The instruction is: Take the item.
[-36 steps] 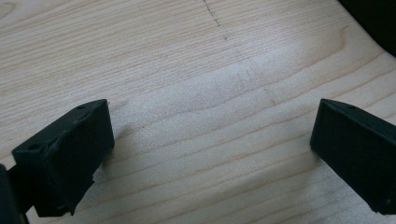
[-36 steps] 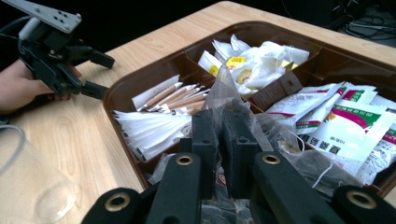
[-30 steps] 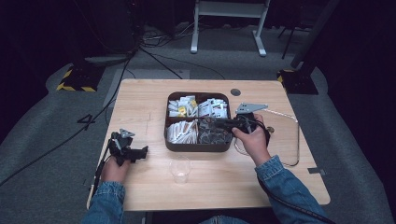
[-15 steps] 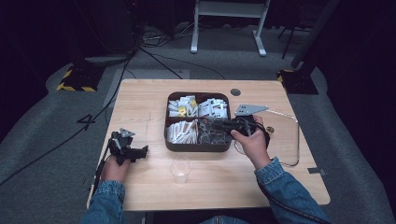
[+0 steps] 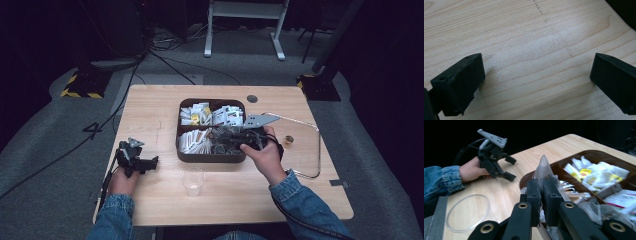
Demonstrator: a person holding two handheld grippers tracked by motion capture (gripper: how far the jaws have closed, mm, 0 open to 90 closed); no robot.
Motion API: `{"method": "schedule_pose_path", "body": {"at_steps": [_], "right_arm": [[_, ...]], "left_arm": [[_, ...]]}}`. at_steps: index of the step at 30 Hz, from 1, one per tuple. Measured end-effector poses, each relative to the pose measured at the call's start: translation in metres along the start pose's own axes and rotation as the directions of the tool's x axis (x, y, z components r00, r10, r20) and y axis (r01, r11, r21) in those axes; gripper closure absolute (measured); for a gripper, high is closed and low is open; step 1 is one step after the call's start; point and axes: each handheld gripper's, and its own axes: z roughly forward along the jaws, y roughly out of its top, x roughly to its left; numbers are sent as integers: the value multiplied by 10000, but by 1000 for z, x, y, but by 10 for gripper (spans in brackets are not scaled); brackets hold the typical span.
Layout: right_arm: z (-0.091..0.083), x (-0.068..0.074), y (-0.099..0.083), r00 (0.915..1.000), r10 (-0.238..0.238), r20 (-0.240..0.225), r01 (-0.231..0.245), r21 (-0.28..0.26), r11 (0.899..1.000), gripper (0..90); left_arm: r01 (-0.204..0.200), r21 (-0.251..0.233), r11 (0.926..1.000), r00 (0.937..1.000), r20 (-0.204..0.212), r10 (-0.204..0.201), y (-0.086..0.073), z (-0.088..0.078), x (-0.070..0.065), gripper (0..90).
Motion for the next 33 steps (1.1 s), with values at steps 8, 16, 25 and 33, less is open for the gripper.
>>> {"method": "schedule_pose_path", "body": {"at_steps": [8,16,25,33], "right_arm": [[8,16,5,9983,-190,-549,192,38,9998,847],[10,30,6,9952,-411,-888,423,112,9990,848],[13,42,6,9914,-586,-1170,606,140,9981,848],[17,52,3,9871,-654,-1464,689,186,9975,848]], "left_arm": [[23,11,10000,10000,5,-23,0,0,0,0],[0,-9,10000,10000,0,0,0,0,0,0],[6,-8,10000,10000,9,-6,0,0,0,0],[5,-6,10000,10000,9,-5,0,0,0,0]]}}
